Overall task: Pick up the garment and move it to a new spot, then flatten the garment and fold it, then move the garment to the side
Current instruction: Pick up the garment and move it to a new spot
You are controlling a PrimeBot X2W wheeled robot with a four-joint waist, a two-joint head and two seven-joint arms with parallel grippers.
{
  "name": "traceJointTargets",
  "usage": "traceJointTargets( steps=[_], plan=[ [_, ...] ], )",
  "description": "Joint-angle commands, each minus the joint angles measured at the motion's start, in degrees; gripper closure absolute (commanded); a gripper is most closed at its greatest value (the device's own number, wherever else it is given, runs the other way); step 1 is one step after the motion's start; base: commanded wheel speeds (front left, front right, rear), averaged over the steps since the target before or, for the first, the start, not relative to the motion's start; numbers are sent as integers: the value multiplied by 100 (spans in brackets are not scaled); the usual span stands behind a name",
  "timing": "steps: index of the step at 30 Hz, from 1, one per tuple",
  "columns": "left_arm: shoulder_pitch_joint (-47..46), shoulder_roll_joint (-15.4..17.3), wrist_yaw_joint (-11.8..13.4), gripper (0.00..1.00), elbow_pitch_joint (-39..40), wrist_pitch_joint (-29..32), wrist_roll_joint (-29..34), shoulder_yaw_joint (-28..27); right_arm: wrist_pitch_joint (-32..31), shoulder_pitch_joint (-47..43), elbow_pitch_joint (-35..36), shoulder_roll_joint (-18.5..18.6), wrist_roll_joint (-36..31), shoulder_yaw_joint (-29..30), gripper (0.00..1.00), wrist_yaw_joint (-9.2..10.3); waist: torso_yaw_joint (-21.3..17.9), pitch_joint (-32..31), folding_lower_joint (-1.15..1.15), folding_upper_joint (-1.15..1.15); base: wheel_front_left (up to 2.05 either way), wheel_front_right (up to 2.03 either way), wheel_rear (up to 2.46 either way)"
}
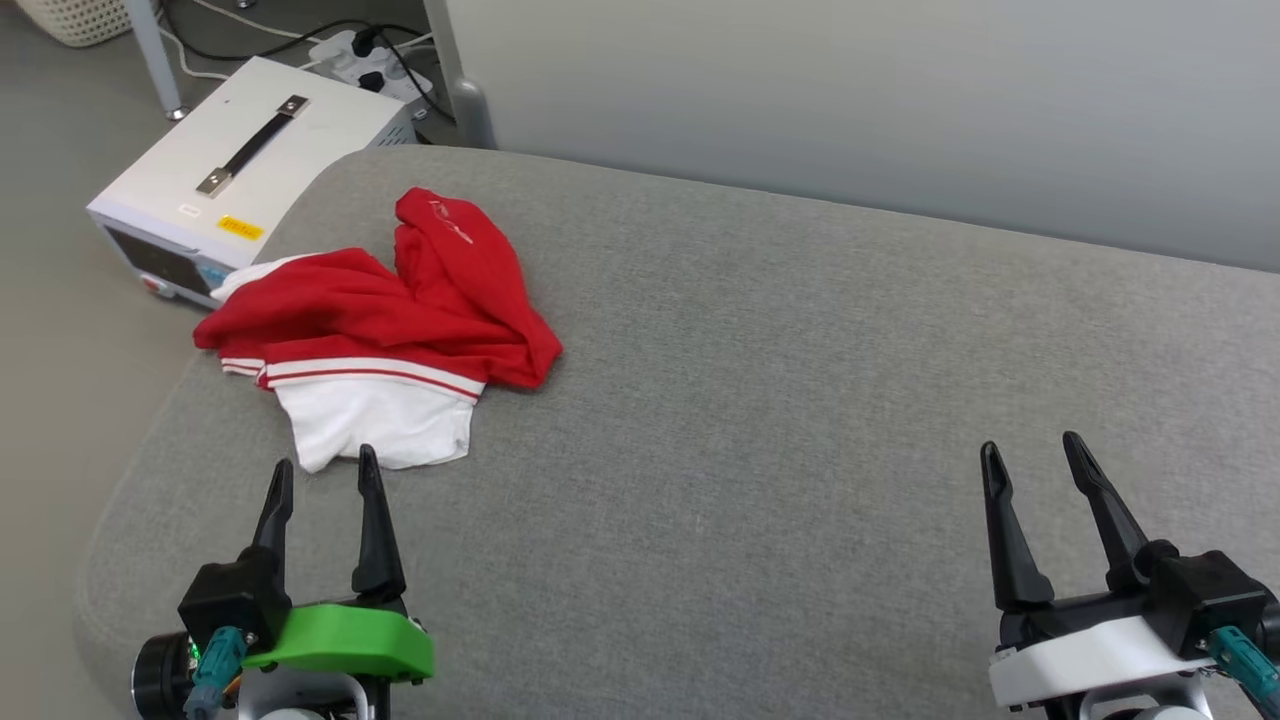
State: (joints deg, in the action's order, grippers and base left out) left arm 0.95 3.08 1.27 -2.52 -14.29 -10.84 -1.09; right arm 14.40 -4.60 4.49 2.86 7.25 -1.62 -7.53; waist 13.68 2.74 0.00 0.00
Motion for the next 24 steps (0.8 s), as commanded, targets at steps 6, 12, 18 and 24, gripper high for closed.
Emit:
traceJointTargets(
  steps=[6, 12, 18, 24],
  plan=[
    [-131, -21, 26, 0, -52, -71, -169, -121, 60, 84, 62, 1, -133, -84, 0, 4, 640, 116, 0, 0, 0, 0, 0],
    [-123, -21, 17, 0, -74, -71, -243, -189, 60, 104, 69, 1, -189, -128, 0, 4, 871, 144, 0, 0, 0, 0, 0],
    [-126, -21, 1, 0, -101, -71, -289, -224, 60, 126, 48, 1, -218, -166, 0, 4, 978, 164, 0, 0, 0, 0, 0],
    [-293, -20, -273, 0, -242, -71, -356, -383, 60, 191, 39, 1, -242, -239, 0, 4, 877, 229, 0, 0, 0, 0, 0]
  ],
)
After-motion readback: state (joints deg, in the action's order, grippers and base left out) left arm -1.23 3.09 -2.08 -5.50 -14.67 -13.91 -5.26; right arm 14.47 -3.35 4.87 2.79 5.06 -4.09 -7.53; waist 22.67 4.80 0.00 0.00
